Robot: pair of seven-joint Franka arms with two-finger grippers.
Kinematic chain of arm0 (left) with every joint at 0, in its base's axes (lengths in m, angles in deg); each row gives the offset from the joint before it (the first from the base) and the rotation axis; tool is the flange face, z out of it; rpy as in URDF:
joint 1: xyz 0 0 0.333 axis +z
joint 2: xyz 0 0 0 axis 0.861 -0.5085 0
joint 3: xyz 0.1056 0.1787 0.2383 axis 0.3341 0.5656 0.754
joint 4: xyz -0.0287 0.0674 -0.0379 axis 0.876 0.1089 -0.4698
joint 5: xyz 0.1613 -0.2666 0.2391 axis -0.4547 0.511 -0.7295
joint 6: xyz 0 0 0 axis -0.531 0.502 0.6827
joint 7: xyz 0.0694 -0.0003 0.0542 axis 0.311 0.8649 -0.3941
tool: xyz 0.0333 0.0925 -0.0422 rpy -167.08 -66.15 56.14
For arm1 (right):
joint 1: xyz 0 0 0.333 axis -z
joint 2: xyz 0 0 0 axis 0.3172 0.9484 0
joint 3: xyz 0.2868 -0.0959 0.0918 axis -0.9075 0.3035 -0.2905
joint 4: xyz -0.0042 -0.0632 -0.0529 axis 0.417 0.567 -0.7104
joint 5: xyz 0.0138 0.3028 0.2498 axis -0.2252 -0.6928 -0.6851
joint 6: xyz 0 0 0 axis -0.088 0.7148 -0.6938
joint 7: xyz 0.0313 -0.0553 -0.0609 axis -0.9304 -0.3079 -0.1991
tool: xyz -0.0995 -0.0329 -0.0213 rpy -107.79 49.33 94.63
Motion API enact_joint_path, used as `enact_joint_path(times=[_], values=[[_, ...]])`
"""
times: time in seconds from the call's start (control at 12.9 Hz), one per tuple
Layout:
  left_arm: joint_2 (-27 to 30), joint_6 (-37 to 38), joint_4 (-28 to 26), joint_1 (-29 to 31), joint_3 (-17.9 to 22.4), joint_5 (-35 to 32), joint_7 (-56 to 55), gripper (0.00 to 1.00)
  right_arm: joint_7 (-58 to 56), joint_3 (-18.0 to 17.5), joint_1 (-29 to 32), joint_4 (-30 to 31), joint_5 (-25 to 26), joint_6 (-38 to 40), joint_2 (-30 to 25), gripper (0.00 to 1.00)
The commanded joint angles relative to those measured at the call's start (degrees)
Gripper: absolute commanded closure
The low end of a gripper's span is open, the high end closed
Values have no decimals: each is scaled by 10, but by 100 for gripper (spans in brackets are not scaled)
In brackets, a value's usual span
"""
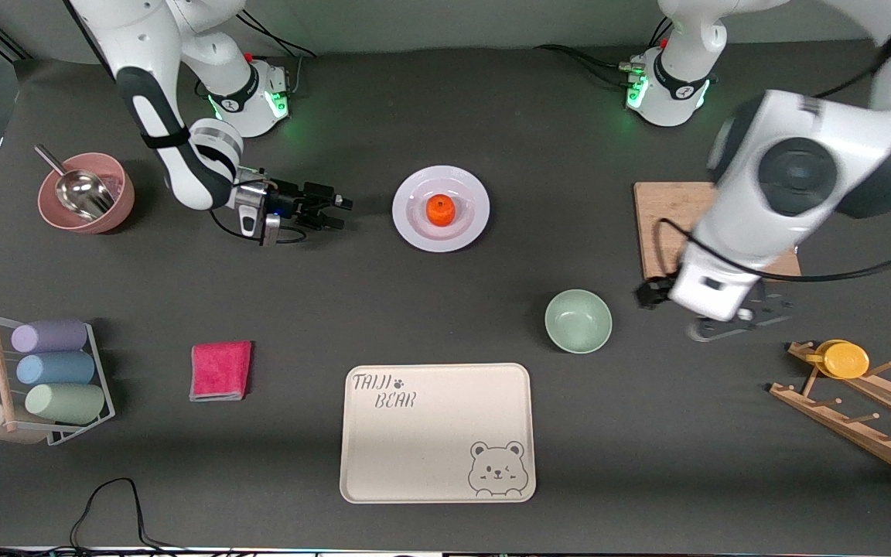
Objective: Place orange and plate with both arms
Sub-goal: 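Release the orange on the plate while the right gripper grasps the plate rim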
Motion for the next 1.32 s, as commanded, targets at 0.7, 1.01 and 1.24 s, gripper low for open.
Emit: enact_joint_path(times=[0.7,1.01,1.24], values=[[142,102,-23,-108,319,112,343,0,-97,-30,-6,-23,-63,40,81,68],[174,112,-48,-106,321,110,368,0,-118,-31,-6,-30,-70,76,105,68],[189,118,-61,-102,319,110,368,0,-148,-31,-6,-34,-71,95,131,68]])
